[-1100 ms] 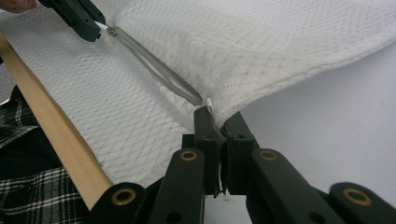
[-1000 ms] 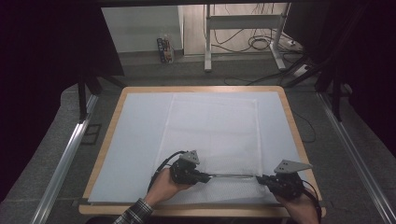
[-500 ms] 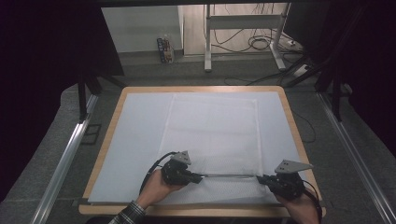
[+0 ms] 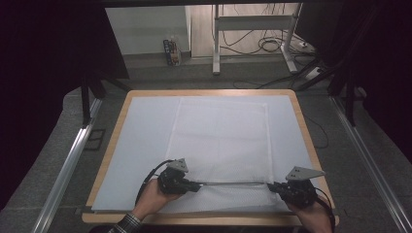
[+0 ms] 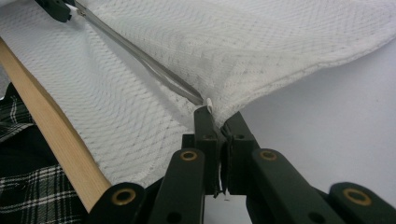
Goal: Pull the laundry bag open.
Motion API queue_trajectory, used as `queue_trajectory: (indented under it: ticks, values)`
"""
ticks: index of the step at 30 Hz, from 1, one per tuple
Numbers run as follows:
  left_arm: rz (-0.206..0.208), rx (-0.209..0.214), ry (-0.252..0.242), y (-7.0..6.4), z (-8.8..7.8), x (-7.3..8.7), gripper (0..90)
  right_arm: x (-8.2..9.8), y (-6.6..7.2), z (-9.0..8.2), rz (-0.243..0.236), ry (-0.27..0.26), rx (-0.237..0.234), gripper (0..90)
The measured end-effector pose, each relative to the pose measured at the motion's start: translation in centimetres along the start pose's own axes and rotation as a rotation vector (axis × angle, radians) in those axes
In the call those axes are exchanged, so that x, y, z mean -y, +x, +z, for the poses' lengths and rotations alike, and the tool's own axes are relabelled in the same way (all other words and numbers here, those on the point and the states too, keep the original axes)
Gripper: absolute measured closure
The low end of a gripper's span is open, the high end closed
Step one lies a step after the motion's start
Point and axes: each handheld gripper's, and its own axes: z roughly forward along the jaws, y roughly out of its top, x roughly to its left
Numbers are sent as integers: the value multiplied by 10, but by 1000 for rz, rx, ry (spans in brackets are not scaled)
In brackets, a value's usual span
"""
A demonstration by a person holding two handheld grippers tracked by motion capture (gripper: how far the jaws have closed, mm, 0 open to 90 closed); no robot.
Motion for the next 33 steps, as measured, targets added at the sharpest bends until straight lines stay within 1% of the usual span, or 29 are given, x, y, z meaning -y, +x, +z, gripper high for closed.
queue_trajectory:
  ticks: [9,12,13,14,15,18,20,21,23,25,33]
  values:
    - [-31,-23,-8,5,-16,16,874,1,-1,0,4,1,4,857]
    - [-44,-35,-15,7,-24,22,874,1,-1,0,4,1,6,857]
    - [-55,-38,-23,8,-26,24,874,1,-1,0,4,1,6,857]
    - [-53,-41,-21,9,-28,26,874,1,-1,0,4,1,6,857]
    - [-60,-43,-23,9,-30,27,874,1,-2,0,4,1,5,857]
    - [-65,-38,-23,10,-32,31,874,1,-1,0,5,3,5,857]
    - [-75,-48,-21,9,-32,32,874,1,-1,0,5,4,6,857]
    - [-69,-55,-11,10,-33,33,874,1,-1,0,2,6,7,857]
    - [-80,-52,-20,11,-35,35,874,1,-1,0,3,6,10,857]
    - [-85,-62,-19,11,-37,37,874,1,-2,0,4,6,10,857]
    - [-123,-72,-36,15,-49,49,874,2,-3,-1,12,14,23,857]
